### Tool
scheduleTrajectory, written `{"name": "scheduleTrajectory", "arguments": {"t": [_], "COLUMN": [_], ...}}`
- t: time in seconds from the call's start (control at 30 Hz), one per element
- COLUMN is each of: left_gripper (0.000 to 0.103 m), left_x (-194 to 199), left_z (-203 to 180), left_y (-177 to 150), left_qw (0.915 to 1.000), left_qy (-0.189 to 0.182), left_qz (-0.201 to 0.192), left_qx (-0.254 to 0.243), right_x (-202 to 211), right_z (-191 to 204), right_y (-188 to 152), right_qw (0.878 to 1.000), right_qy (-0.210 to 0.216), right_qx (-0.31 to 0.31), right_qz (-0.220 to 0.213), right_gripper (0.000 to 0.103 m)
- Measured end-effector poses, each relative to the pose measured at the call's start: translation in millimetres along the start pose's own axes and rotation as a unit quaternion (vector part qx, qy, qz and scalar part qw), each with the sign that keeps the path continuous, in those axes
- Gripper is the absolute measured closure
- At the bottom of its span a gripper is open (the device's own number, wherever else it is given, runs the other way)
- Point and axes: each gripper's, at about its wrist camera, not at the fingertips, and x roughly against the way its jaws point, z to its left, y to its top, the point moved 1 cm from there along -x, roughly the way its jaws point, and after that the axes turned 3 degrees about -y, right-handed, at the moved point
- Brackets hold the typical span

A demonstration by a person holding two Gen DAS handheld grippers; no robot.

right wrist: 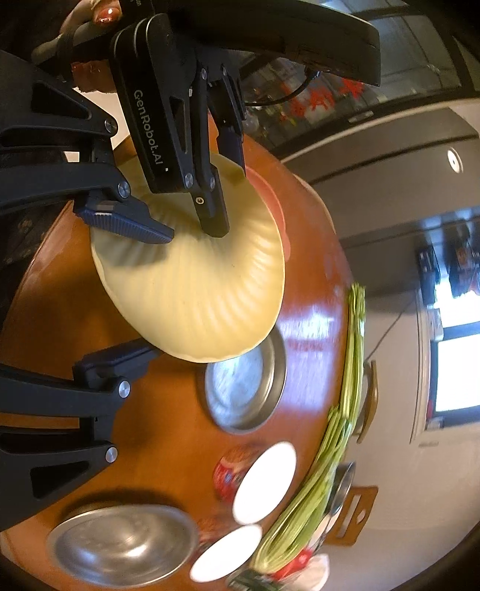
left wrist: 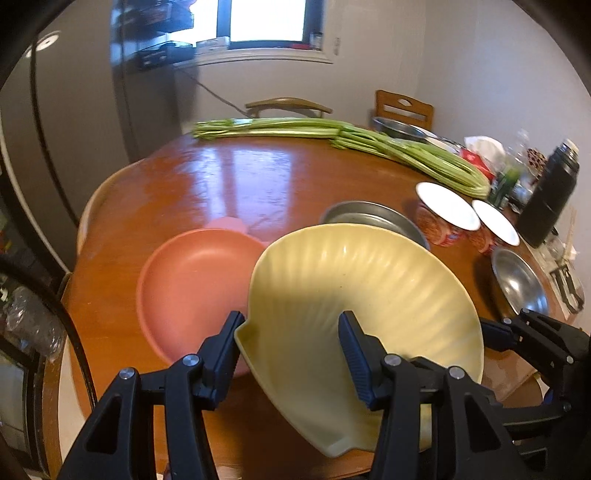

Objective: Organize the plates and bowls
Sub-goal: 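Lift the cream dish with the left gripper toward the pink plate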

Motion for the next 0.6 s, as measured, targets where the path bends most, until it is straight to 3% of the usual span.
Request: {"name": "scheduleTrajectory", "arguments": {"t": [0.6], "left_gripper": [0.05], "left_x": [4], "left_z": [70], "left_y": [9], "left_qw": [0.9981], "left_qy": [0.035], "left_qz": [-0.006], "left_qx": [0.049], "right_x": [-49], "right_z": [50], "right_y": [47], "right_qw": [0.999], "right_qy": [0.028], "right_qx": [0.046], "right_qz": [0.007], "right_gripper": [0.049]}}
